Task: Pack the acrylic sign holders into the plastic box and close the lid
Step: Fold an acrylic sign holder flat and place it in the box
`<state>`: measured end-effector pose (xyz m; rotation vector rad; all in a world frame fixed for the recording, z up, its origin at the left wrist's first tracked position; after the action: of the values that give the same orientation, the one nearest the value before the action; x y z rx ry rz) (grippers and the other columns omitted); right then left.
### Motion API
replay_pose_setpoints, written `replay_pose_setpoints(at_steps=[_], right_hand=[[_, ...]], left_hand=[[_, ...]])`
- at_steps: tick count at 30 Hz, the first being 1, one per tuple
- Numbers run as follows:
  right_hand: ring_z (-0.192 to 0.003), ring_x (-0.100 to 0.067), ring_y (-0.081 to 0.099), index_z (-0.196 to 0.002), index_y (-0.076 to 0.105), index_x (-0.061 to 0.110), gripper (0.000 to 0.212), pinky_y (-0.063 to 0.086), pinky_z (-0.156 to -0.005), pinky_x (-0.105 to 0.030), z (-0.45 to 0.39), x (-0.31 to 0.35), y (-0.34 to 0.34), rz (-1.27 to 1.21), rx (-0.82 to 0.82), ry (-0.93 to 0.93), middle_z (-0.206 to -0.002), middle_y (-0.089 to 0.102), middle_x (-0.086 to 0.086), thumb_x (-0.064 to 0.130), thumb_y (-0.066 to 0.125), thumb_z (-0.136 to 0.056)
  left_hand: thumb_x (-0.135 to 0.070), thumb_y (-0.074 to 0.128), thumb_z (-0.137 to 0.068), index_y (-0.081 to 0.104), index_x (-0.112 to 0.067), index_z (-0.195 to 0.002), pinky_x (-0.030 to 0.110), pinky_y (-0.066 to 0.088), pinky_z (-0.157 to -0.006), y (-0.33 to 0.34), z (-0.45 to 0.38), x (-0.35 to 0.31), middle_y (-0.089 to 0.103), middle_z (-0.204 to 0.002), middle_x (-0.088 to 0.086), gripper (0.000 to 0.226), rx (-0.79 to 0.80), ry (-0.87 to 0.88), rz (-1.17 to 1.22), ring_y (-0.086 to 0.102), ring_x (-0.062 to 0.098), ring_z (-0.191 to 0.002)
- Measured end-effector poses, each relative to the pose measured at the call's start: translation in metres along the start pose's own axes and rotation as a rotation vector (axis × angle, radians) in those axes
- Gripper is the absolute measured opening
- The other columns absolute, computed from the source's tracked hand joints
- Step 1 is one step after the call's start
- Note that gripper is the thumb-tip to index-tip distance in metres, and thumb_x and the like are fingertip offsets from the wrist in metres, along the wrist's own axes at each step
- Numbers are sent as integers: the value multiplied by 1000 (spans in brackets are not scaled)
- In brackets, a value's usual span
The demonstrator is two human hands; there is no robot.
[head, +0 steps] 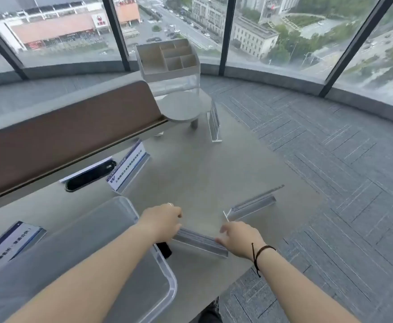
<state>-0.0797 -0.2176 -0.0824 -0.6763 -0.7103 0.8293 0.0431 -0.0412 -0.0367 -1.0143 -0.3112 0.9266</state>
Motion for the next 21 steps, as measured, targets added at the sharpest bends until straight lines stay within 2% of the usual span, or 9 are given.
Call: replay_pose_setpoints(at_steps=[2, 4, 7, 10, 13, 16, 21], right_hand=[[-101, -26, 63, -107, 64, 29, 45, 50, -83, -35, -4, -9, 9, -30, 56, -16, -110, 68, 0, 65, 46, -86], [-93, -27, 63, -96, 64, 25, 47, 48, -77, -34, -5, -15, 19, -65, 92, -42, -98, 69, 0, 66, 41, -89], [-86, -25, 63, -93, 64, 26, 48, 49, -74, -33, -10, -22, 21, -145, 66, -62, -89, 69, 4, 67, 40, -88], [-89, -19, 64, -96, 68, 32, 48, 51, -77, -32, -14, -30, 24, -223, 58, -56, -92, 71, 9, 71, 42, -85], [-91, -17, 64, -95, 70, 34, 43, 52, -77, -32, -17, -31, 26, -294, 54, -83, -92, 70, 11, 69, 46, -85], [-92, -17, 65, -93, 70, 32, 40, 53, -81, -34, -19, -30, 27, -342, 73, -108, -96, 73, 8, 65, 49, -86], [-101, -18, 64, -103, 70, 28, 39, 52, -88, -34, -17, -21, 25, -340, 115, -155, -105, 72, 6, 58, 50, -90]], left_hand=[[-40, 46, -96, 48, -29, -133, 38, 45, -88, 13, -10, -7, 49, -135, -3, 39, 99, -18, -89, 57, 25, -114], [-36, 45, -97, 49, -25, -131, 37, 43, -82, 29, -14, -7, 52, -131, 0, 36, 180, -43, -175, 57, 27, -112], [-21, 42, -95, 55, -19, -112, 36, 40, -71, 41, -20, -7, 59, -111, 5, 22, 226, -59, -288, 59, 29, -95], [-3, 39, -86, 51, -16, -92, 35, 38, -65, 49, -20, -9, 53, -89, 4, 19, 265, -81, -324, 51, 28, -76], [6, 40, -80, 58, -12, -90, 33, 40, -65, 55, -26, -15, 56, -88, 7, 27, 273, -94, -302, 53, 28, -75], [7, 41, -78, 61, -12, -88, 34, 44, -67, 63, -32, -16, 63, -97, 11, 29, 286, -129, -230, 60, 31, -81], [7, 42, -76, 65, -10, -86, 36, 47, -66, 66, -31, -16, 65, -93, 12, 31, 270, -176, -160, 60, 32, -77]])
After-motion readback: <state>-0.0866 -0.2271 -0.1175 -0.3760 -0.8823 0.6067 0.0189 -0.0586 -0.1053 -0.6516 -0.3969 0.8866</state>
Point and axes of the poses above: each hand's wrist, its own z-axis away from the middle knuckle, its own y-axis out of the palm, x = y × z, the point moved 7 cm from there along -z, towards the middle knuckle
